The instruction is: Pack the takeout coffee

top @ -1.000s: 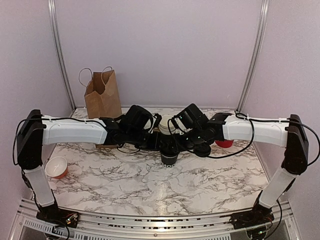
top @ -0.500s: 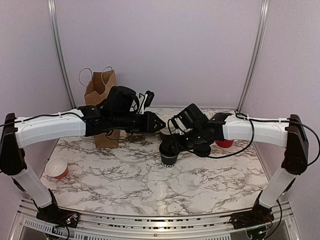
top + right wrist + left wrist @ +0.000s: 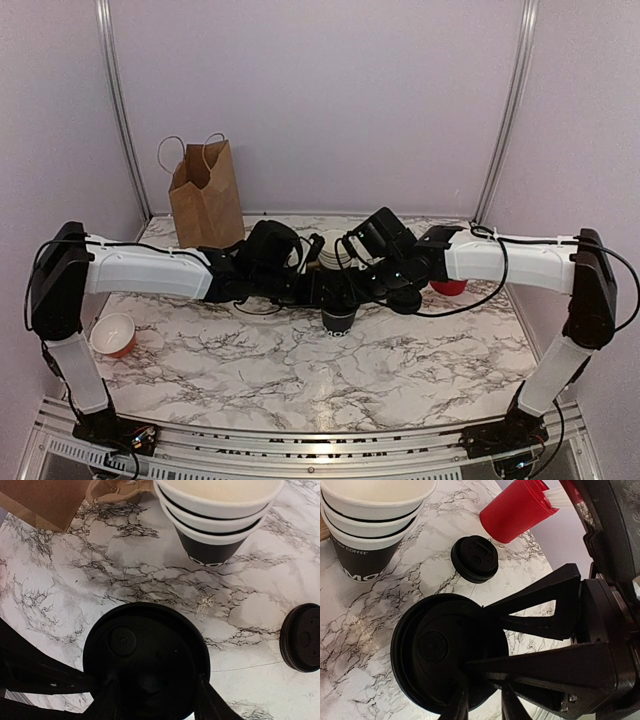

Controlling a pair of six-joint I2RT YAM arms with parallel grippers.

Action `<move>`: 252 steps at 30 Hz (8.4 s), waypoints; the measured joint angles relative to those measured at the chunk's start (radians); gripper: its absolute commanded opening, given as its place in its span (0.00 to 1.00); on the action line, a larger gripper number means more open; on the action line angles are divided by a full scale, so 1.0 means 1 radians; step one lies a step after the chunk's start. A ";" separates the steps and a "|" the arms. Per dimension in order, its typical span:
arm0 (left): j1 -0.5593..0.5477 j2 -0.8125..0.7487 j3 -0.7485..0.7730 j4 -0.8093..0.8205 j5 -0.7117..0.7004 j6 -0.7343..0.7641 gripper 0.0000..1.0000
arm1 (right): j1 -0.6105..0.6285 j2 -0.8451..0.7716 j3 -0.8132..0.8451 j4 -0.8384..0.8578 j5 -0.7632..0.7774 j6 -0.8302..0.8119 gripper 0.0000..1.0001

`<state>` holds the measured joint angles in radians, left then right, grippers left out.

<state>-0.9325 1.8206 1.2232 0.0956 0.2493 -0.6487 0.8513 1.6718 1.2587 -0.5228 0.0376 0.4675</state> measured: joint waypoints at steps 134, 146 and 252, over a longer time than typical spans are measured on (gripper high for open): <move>0.174 -0.352 -0.008 -0.266 -0.133 0.145 0.99 | 0.015 -0.282 -0.078 -0.361 0.244 0.146 0.58; 0.179 -0.359 0.008 -0.266 -0.138 0.153 0.99 | -0.225 -0.534 -0.348 -0.420 0.285 0.206 0.57; 0.696 -0.241 0.524 -0.865 -0.362 0.319 0.72 | -0.294 -0.467 -0.050 -0.082 0.145 -0.071 0.94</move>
<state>-0.2363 1.5799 1.7470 -0.7696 -0.1127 -0.3302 0.5575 1.2045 1.2091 -0.6048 0.1822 0.3969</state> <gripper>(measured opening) 0.771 0.941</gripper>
